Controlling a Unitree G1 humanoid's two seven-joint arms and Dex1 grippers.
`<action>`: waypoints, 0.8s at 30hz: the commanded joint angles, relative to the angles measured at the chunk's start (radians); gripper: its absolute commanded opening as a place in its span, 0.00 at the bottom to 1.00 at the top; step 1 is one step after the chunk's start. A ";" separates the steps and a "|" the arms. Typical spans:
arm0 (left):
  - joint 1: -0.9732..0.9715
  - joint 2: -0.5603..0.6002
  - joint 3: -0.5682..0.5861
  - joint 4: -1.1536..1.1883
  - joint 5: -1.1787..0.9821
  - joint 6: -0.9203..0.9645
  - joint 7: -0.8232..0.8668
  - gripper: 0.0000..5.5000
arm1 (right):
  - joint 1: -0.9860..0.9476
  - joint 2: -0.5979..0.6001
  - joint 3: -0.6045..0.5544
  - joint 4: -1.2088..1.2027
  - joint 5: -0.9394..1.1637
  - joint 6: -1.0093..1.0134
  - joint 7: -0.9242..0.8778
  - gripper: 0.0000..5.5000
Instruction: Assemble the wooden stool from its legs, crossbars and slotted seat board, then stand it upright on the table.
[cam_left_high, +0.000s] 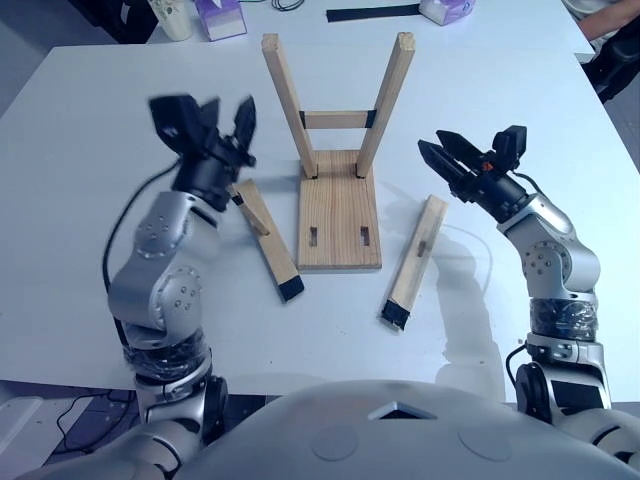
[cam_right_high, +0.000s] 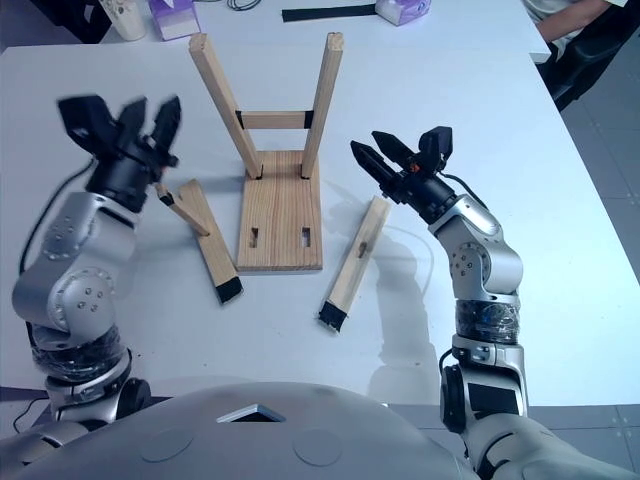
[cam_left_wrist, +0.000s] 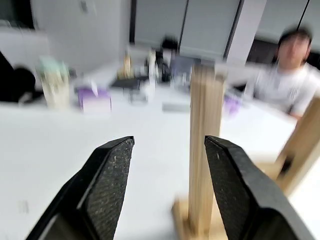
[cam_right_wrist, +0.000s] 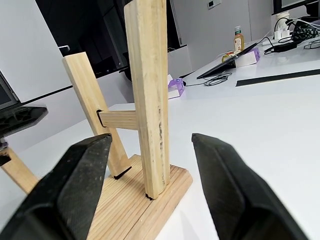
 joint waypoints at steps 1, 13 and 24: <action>0.055 -0.009 -0.034 0.171 0.088 -0.040 -0.001 0.47 | -0.061 -0.001 -0.001 0.040 -0.010 -0.022 -0.002 0.53; -0.029 -0.107 0.240 -0.197 -0.117 -0.021 0.195 0.47 | 0.050 -0.010 -0.030 -0.050 0.011 0.004 -0.030 0.53; 0.374 -0.055 0.265 -0.325 -0.315 0.594 0.176 0.47 | 0.170 0.022 -0.028 -0.156 0.016 0.014 -0.095 0.53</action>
